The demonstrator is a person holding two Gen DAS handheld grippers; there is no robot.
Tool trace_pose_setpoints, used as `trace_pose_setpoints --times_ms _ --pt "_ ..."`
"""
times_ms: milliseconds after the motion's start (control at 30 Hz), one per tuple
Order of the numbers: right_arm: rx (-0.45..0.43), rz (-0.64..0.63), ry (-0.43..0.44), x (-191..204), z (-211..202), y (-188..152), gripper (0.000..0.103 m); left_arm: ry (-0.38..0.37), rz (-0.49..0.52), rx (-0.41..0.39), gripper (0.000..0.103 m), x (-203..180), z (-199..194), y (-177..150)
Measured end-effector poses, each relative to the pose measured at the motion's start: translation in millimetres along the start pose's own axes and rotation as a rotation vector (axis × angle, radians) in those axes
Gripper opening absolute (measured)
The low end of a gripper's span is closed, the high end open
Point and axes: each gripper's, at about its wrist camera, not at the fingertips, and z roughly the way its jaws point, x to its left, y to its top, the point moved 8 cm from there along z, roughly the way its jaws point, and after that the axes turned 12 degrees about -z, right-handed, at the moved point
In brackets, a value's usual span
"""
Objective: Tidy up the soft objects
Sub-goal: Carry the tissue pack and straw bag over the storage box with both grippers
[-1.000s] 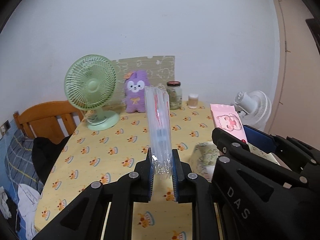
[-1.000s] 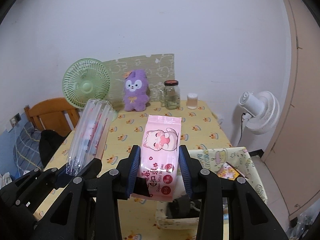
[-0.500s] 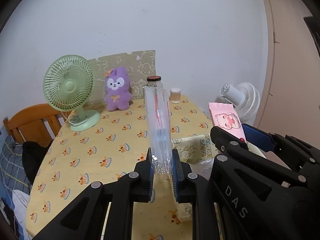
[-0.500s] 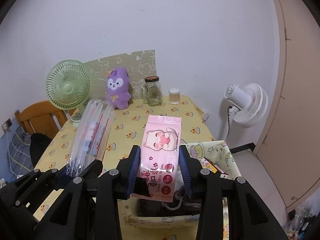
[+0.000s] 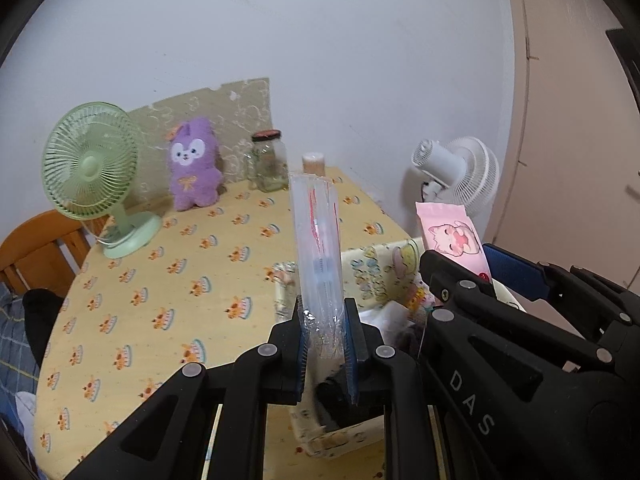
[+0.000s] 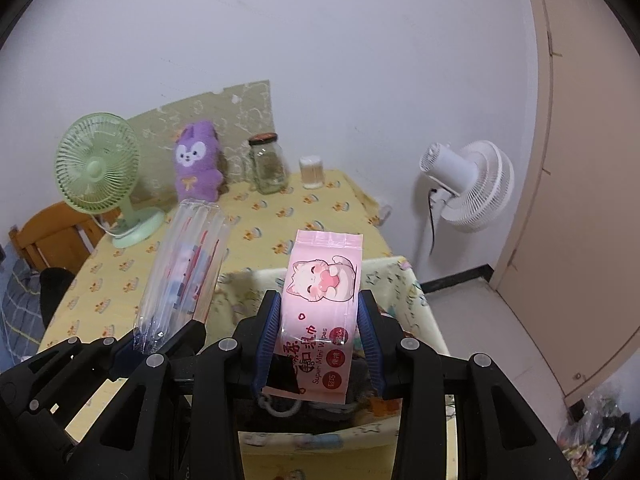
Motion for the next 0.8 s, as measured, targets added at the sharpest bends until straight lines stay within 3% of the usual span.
trace_pose_setpoints --times_ms 533,667,700,800 --pt "0.093 0.067 -0.020 -30.2 29.6 -35.6 0.042 -0.038 0.072 0.114 0.014 -29.5 38.0 -27.8" --pt "0.109 0.086 -0.022 -34.9 35.0 -41.4 0.042 -0.058 0.081 0.150 0.023 -33.4 44.6 -34.7" --pt "0.110 0.089 -0.019 -35.1 35.8 -41.6 0.042 -0.061 0.078 0.153 0.033 -33.6 45.1 -35.0" --pt "0.107 0.092 -0.011 -34.6 37.3 -40.5 0.042 -0.055 0.080 0.141 0.040 -33.9 43.0 -33.0"
